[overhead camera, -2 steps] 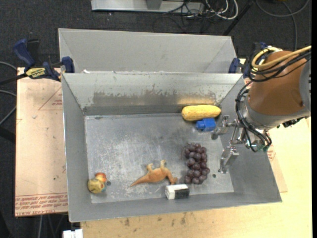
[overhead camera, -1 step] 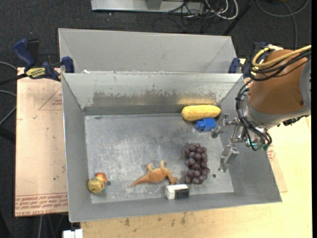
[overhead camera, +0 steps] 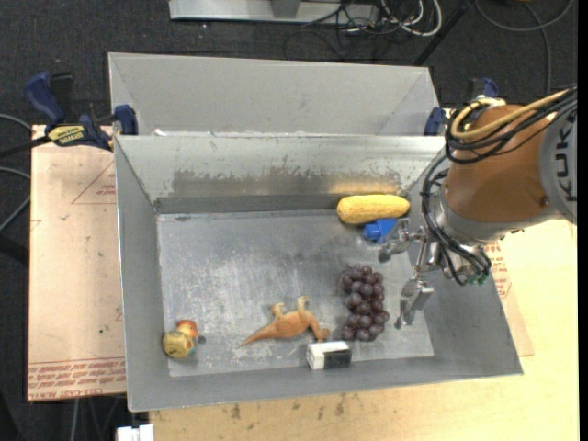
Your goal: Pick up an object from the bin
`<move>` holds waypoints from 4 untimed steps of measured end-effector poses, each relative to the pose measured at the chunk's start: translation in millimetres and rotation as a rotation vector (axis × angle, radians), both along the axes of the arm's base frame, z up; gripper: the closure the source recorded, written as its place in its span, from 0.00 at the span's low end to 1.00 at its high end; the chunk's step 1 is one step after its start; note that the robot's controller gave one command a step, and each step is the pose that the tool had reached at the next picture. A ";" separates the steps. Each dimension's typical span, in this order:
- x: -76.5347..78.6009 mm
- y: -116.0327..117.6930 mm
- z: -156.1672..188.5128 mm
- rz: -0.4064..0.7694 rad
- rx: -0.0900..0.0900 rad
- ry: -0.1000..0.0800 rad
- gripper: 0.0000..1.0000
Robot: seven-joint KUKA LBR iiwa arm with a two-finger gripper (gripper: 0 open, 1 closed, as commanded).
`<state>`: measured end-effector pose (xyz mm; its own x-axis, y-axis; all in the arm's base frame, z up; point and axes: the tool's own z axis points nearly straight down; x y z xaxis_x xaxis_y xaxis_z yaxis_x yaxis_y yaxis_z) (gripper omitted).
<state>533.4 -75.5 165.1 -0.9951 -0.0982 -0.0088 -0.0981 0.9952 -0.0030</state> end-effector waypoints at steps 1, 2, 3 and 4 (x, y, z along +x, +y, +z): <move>-9.5 32.6 -62.1 0.150 0.002 0.002 0.00; 6.0 69.2 -73.7 0.192 0.002 0.005 1.00; 6.0 69.2 -73.7 0.192 0.002 0.005 1.00; 8.3 71.2 -39.4 0.196 0.003 0.017 1.00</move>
Offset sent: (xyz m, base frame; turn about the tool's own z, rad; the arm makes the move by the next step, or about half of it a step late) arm 0.0049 0.0680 -0.0741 -0.1912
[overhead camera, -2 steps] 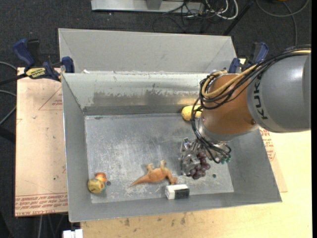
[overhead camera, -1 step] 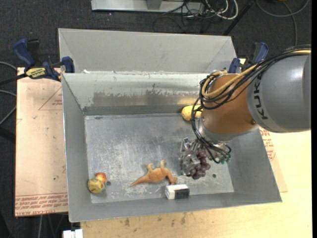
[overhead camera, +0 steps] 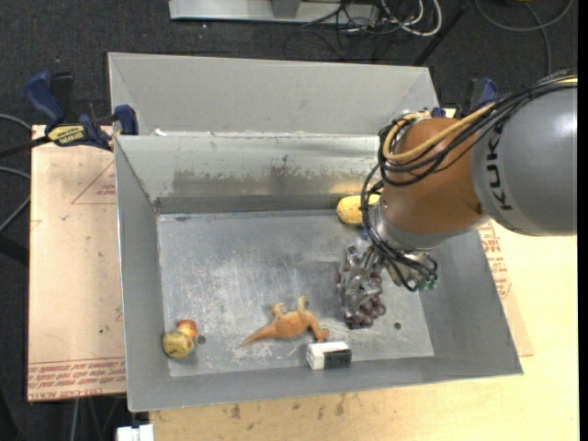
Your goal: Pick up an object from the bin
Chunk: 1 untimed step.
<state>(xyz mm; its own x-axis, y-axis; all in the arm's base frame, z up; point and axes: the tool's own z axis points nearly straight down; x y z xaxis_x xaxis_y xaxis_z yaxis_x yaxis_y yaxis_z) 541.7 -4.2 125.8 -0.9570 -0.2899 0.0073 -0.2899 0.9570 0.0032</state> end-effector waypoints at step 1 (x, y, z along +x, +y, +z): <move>9.0 2.6 32.2 0.177 0.001 -0.008 1.00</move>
Offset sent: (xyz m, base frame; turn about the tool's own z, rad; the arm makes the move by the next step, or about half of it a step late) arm 0.0000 0.0000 0.0000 0.0000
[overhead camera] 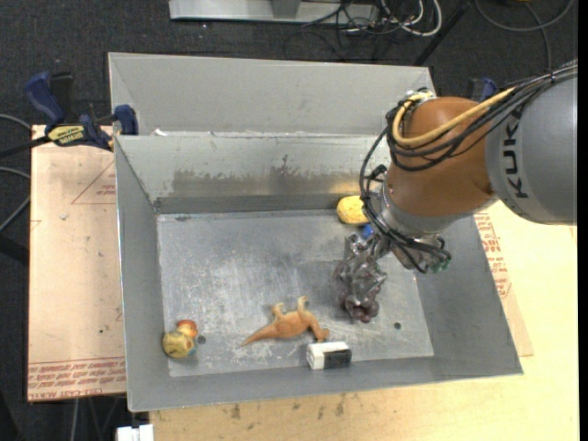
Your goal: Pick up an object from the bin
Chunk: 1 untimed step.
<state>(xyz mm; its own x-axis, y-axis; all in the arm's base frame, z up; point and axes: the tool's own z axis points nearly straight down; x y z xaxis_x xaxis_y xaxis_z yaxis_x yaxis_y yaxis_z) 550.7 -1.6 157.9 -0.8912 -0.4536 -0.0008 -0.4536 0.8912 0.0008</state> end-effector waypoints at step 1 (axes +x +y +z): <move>1.6 0.6 -10.1 0.055 0.000 0.000 1.00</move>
Offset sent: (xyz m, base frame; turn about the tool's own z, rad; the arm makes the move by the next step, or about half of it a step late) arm 0.0065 0.0020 0.0653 -0.0362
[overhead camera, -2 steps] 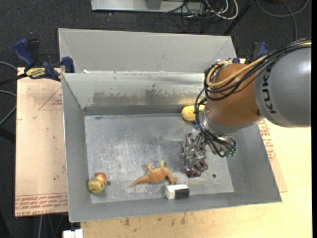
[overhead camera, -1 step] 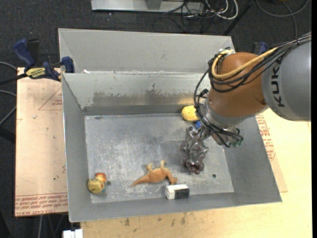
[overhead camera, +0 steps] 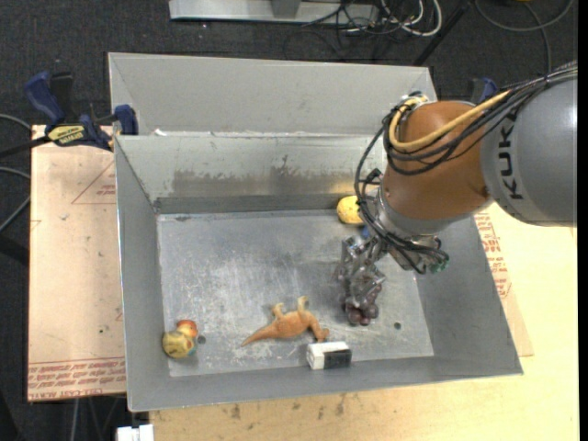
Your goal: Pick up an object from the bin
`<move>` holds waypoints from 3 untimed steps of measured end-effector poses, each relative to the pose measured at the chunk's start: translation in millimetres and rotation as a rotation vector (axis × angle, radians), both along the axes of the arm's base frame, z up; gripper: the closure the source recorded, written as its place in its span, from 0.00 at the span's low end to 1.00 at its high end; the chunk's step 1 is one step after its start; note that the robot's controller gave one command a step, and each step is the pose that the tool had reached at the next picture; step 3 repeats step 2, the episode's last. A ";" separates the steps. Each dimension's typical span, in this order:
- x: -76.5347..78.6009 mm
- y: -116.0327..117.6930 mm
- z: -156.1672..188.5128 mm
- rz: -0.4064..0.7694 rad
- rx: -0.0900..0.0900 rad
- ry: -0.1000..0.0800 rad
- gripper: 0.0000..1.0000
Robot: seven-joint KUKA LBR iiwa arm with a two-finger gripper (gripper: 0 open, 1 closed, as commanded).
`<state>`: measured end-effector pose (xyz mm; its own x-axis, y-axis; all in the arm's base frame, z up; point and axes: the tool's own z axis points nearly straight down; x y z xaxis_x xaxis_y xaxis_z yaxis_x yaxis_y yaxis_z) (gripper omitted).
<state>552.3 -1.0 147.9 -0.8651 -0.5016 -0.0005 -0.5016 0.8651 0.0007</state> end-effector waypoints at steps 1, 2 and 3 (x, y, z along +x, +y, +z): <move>5.4 1.9 75.0 -0.019 0.001 -0.002 1.00; 5.4 1.9 75.0 -0.019 0.001 -0.002 1.00; 5.4 1.9 75.0 -0.019 0.001 -0.002 1.00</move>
Offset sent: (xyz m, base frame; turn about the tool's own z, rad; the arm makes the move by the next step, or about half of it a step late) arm 0.0000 0.0000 0.0000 0.0000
